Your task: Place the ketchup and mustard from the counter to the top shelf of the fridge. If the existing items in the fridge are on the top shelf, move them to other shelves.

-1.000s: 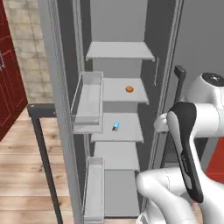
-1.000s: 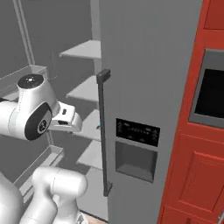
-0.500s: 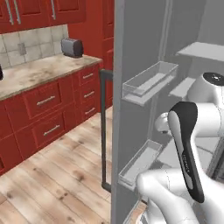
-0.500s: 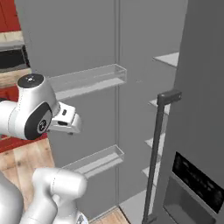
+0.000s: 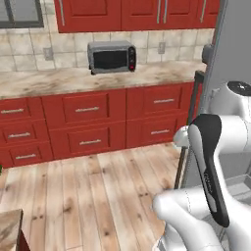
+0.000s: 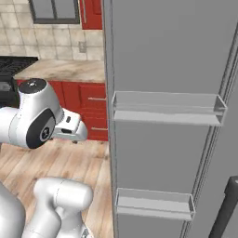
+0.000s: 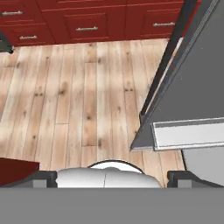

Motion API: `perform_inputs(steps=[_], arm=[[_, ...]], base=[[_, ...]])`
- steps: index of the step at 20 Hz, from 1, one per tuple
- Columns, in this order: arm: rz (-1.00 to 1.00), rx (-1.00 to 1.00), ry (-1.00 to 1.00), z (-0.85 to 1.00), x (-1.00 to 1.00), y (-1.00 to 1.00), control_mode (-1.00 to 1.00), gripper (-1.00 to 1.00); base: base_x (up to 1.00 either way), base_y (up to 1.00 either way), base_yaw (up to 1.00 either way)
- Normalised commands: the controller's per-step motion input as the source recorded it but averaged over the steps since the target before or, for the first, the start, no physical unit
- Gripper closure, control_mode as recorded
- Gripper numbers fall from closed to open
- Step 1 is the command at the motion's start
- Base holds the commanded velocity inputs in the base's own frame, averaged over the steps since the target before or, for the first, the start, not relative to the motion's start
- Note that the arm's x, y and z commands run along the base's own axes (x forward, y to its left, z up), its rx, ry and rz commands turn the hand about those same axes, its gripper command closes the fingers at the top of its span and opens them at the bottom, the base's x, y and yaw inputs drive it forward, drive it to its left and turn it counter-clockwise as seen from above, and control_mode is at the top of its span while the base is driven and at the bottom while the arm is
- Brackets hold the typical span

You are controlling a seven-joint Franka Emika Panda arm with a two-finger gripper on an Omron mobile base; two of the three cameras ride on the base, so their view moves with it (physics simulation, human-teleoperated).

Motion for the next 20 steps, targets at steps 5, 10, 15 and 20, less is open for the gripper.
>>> perform_inputs(steps=[5, 10, 15, 20], arm=[[0.00, 0.00, 0.00, 0.00, 0.00, 0.00, 1.00, -1.00], [0.00, 0.00, 0.00, 0.00, 0.00, 0.00, 1.00, -1.00], [0.00, 0.00, 0.00, 0.00, 0.00, 0.00, 1.00, -1.00], [0.00, 0.00, 0.00, 0.00, 0.00, 0.00, 1.00, -1.00]], base=[[-0.01, 0.44, 0.91], [0.39, 0.82, 0.55], [1.00, 0.56, 0.03], [1.00, -0.01, -0.10]])
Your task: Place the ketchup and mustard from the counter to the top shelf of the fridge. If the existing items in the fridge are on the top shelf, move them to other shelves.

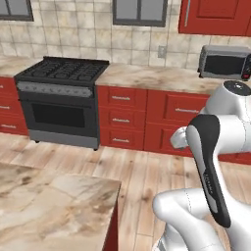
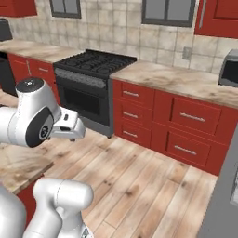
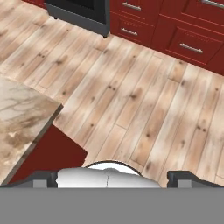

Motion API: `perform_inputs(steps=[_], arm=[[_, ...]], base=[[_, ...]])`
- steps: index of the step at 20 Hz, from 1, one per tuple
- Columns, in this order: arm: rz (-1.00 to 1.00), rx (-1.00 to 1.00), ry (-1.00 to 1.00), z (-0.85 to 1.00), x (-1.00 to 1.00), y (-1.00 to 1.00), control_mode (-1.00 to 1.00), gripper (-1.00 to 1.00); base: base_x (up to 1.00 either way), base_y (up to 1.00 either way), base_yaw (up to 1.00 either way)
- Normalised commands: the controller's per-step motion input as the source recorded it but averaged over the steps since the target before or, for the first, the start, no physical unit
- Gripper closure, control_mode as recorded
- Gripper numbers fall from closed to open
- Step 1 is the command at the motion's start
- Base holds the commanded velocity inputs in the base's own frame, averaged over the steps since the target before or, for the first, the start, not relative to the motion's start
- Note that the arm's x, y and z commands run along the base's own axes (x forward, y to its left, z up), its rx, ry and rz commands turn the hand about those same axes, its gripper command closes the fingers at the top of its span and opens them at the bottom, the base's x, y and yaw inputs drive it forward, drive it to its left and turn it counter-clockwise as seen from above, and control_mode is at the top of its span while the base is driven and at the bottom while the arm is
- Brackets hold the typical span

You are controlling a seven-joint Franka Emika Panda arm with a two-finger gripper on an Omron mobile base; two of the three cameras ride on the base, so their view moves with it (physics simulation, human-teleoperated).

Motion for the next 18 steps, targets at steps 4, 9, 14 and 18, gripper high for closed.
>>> perform_inputs(steps=[4, 9, 14, 18], arm=[[0.00, 0.00, 0.00, 0.00, 0.00, 0.00, 1.00, -1.00], [0.00, 0.00, 0.00, 0.00, 0.00, 0.00, 1.00, -1.00], [0.00, 0.00, 0.00, 0.00, 0.00, 0.00, 1.00, -1.00], [0.00, 0.00, 0.00, 0.00, 0.00, 0.00, 1.00, -1.00]], base=[[1.00, -0.44, -0.20], [1.00, -0.29, -0.28], [1.00, 0.42, -0.08], [1.00, 0.54, -0.07]])
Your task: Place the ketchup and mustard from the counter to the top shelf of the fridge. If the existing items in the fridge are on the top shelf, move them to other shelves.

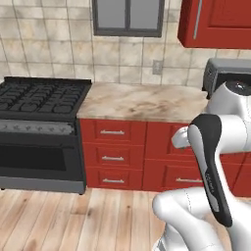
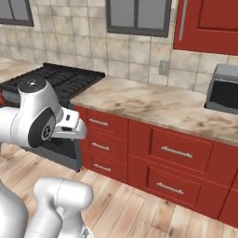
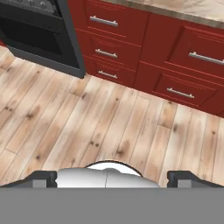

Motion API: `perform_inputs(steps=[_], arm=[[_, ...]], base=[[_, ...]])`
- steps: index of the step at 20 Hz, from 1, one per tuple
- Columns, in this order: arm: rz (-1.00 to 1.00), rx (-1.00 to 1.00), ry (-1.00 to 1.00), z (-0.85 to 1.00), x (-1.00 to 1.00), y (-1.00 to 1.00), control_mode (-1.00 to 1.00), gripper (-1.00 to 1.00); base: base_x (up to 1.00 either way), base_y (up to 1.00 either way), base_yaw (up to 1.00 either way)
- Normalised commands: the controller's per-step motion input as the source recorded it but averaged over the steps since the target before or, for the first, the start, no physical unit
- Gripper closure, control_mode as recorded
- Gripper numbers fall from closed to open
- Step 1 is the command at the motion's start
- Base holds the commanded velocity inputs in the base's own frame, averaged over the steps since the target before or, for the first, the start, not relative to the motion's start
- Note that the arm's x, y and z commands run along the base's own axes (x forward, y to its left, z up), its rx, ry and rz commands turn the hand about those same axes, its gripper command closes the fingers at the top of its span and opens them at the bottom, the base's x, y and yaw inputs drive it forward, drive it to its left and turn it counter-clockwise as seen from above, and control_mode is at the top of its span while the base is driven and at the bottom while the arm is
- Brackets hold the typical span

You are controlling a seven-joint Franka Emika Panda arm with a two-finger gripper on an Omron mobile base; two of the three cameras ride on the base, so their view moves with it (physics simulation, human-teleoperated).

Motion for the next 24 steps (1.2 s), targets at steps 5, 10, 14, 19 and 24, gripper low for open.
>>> perform_inputs(steps=[5, 10, 14, 19, 24], arm=[[0.00, 0.00, 0.00, 0.00, 0.00, 0.00, 1.00, -1.00], [0.00, 0.00, 0.00, 0.00, 0.00, 0.00, 1.00, -1.00], [0.00, 0.00, 0.00, 0.00, 0.00, 0.00, 1.00, -1.00], [0.00, 0.00, 0.00, 0.00, 0.00, 0.00, 1.00, -1.00], [0.00, 0.00, 0.00, 0.00, 0.00, 0.00, 1.00, -1.00]], base=[[1.00, 0.70, -0.09], [0.92, 0.21, 0.62], [0.66, 0.00, 0.92], [0.93, -0.02, 0.83], [1.00, -0.01, 0.64]])
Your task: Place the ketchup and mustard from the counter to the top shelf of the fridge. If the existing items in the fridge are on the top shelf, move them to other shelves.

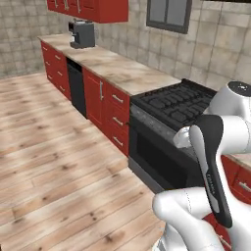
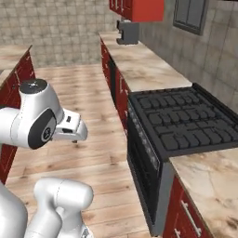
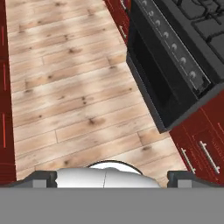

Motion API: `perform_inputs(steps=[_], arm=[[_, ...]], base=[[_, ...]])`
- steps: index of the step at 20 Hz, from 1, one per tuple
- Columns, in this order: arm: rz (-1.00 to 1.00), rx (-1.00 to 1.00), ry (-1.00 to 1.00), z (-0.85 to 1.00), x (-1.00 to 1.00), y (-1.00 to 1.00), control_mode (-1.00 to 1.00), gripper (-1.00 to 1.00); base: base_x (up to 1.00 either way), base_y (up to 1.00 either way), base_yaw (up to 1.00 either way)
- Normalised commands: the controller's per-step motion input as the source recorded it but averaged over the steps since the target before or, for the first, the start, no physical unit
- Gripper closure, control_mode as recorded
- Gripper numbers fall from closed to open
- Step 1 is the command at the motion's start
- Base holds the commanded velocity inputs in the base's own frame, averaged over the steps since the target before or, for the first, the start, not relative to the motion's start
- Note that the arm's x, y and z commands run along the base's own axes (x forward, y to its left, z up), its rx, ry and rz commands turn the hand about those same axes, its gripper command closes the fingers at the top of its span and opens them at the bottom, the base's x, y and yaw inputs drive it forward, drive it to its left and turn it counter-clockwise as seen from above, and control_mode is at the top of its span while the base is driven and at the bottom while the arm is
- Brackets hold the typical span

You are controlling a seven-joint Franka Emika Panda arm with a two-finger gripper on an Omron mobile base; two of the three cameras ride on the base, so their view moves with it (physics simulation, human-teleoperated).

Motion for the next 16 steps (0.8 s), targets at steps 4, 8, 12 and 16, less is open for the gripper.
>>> perform_inputs(steps=[4, 8, 12, 16], arm=[[0.00, 0.00, 0.00, 0.00, 0.00, 0.00, 1.00, -1.00], [0.00, 0.00, 0.00, 0.00, 0.00, 0.00, 1.00, -1.00], [0.00, 0.00, 0.00, 0.00, 0.00, 0.00, 1.00, -1.00], [0.00, 0.00, 0.00, 0.00, 0.00, 0.00, 1.00, -1.00]], base=[[1.00, 0.00, 0.36], [1.00, 0.00, 0.30], [1.00, 0.00, 0.55], [0.98, -0.02, 0.84]])
